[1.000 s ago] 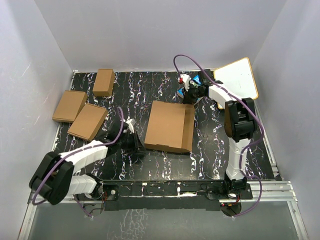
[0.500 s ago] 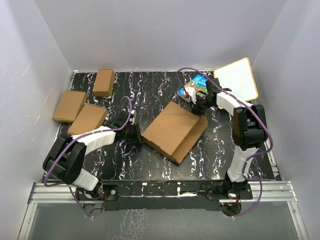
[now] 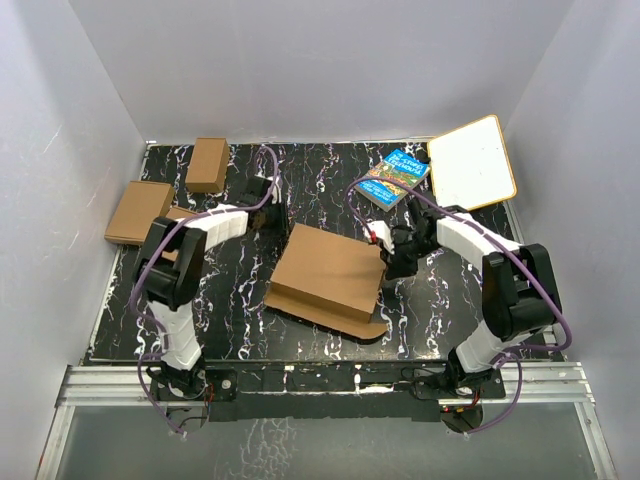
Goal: Fold the paper box
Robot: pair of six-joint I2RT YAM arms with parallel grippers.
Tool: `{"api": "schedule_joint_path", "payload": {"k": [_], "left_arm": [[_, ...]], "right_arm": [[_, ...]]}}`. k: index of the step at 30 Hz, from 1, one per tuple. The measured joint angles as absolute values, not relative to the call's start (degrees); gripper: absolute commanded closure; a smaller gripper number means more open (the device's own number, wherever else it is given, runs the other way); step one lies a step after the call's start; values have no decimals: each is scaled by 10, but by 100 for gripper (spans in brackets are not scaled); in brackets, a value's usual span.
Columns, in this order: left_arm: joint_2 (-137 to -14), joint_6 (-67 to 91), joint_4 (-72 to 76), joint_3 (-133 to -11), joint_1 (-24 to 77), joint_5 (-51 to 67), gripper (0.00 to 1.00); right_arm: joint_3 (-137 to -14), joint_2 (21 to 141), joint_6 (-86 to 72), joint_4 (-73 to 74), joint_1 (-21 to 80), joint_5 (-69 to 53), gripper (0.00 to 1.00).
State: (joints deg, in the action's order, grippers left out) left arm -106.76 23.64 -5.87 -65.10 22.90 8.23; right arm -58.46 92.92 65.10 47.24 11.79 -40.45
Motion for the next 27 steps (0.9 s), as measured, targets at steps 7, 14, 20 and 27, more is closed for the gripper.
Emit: {"api": "schedule_joint_path", "payload": {"k": [7,14,20,27], "left_arm": [[-1199,212,-50,-814,223,166,71],[-1317,191,-90,-986,229,249,65],[-1272,161,-91,-958,228,224,48],[-935,115,42,-692,211,182,32]], "right_arm": [[-548,912,630,504,163,-441,85],[-545,912,599,495,188,-495,79],[-543,872,623,497,187,-503,74],[-551,821,628,503,186,-529,68]]}}
